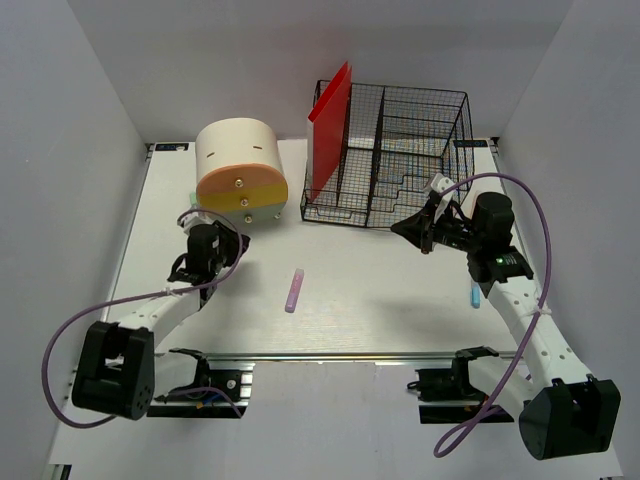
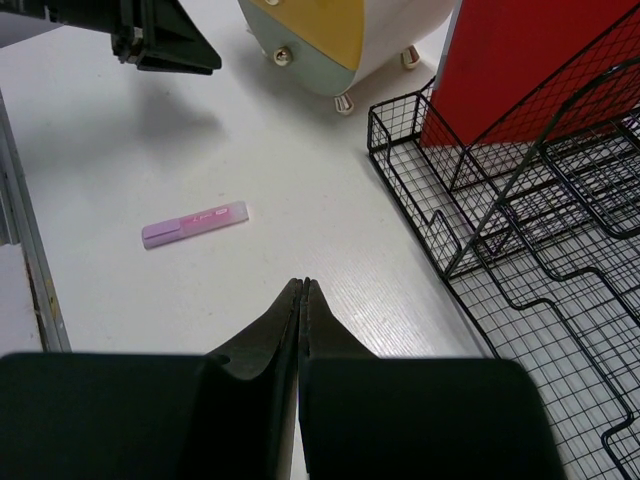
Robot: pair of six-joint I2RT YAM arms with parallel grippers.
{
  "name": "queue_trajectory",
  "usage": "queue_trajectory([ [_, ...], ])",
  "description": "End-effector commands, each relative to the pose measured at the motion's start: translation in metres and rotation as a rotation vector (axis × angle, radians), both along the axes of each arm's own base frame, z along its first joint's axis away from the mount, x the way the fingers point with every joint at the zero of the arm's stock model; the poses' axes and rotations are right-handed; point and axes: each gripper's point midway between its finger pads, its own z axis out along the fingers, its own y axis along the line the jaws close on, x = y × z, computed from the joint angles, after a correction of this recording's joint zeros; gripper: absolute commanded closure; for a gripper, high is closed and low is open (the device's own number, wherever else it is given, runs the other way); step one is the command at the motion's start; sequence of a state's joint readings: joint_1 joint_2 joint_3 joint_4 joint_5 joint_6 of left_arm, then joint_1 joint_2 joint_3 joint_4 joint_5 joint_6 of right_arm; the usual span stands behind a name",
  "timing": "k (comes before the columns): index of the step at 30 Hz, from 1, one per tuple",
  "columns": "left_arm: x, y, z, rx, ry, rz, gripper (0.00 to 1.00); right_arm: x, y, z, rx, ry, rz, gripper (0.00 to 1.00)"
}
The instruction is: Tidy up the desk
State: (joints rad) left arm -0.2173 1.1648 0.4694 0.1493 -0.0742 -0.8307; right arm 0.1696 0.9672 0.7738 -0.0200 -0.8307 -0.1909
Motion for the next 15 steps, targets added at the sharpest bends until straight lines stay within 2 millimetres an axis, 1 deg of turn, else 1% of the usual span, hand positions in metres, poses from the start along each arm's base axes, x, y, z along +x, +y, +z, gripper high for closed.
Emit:
queue_trajectory([
  [1, 0.016, 0.0, 0.008, -0.144, -0.07, 0.053, 0.58, -0.003, 0.0, 0.011, 0.007, -0.054, 0.02, 1.0],
  [2, 0.016, 0.004, -0.006, -0.153, -0.036, 0.074, 0.57, -0.002, 0.0, 0.01, 0.006, -0.052, 0.017, 1.0],
  [3, 0.021, 0.001, -0.002, -0.169, -0.062, 0.064, 0.56, -0.002, -0.001, 0.011, 0.006, -0.054, 0.015, 1.0],
  [4, 0.024, 0.004, -0.004, -0.179, -0.063, 0.075, 0.55, -0.002, -0.001, 0.011, 0.005, -0.057, 0.014, 1.0],
  [5, 0.026, 0.002, -0.004, -0.198, -0.07, 0.08, 0.54, -0.004, 0.0, 0.006, 0.0, -0.029, 0.017, 1.0],
  [8, 0.04, 0.007, -0.001, -0.217, -0.125, 0.094, 0.53, -0.004, -0.001, 0.005, -0.002, -0.028, 0.016, 1.0],
  [9, 0.048, 0.006, 0.001, -0.219, -0.14, 0.09, 0.53, -0.003, -0.001, 0.005, -0.003, -0.029, 0.017, 1.0],
  [10, 0.05, 0.0, 0.001, -0.232, -0.138, 0.057, 0.53, -0.004, 0.0, 0.004, -0.004, -0.028, 0.02, 1.0],
  [11, 0.055, 0.001, 0.001, -0.235, -0.138, 0.058, 0.52, -0.003, -0.001, 0.003, -0.006, -0.024, 0.017, 1.0],
  [13, 0.065, -0.004, 0.002, -0.24, -0.139, 0.031, 0.5, -0.003, 0.0, 0.002, -0.009, -0.019, 0.022, 1.0],
  [14, 0.067, -0.004, 0.001, -0.24, -0.137, 0.031, 0.48, -0.002, 0.0, 0.002, -0.009, -0.019, 0.02, 1.0],
  [15, 0.073, -0.001, 0.0, -0.244, -0.14, 0.047, 0.48, -0.002, 0.0, 0.001, -0.011, -0.018, 0.022, 1.0],
])
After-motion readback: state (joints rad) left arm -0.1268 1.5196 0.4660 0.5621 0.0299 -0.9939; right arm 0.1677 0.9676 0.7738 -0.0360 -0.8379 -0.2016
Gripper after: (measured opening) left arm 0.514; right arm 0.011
